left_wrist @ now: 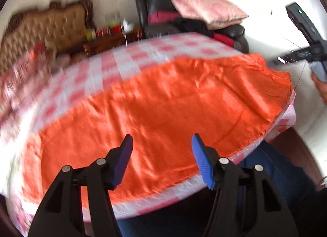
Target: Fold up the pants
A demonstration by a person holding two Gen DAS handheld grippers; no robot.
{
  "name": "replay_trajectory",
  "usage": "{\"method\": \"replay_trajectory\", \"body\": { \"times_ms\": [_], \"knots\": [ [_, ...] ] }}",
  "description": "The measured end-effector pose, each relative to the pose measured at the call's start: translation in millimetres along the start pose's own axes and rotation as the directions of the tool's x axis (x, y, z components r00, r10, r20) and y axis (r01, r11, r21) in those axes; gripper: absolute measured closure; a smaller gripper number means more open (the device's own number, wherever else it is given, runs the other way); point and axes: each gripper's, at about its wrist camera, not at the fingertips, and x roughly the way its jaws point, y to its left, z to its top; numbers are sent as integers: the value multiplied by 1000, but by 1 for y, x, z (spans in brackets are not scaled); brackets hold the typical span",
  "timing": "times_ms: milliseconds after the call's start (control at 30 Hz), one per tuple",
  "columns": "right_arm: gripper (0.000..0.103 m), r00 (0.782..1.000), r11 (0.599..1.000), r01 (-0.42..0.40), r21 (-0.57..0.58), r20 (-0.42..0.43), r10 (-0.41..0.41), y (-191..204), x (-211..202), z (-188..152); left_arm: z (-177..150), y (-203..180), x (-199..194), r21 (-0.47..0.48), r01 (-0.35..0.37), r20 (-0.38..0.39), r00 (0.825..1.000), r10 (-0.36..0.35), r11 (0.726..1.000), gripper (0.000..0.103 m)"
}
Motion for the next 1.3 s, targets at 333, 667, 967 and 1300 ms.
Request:
{"method": "replay_trajectory", "body": {
  "times_ms": [333,667,967,1300],
  "knots": [
    [17,938,911,342,-231,29,-345,13,87,16,-29,59,-1,-232,-75,-32,997,69,970,70],
    [11,920,903,388,-184,21,-391,10,88,15,-89,151,-17,-377,-249,-92,968,232,892,58],
    [11,894,882,443,-162,14,-447,30,76,19,-185,300,-103,-843,-151,4,958,288,517,60],
    [11,962,937,272,-220,44,-269,106,52,17,-221,379,-76,-944,108,149,983,109,311,75]
  ]
}}
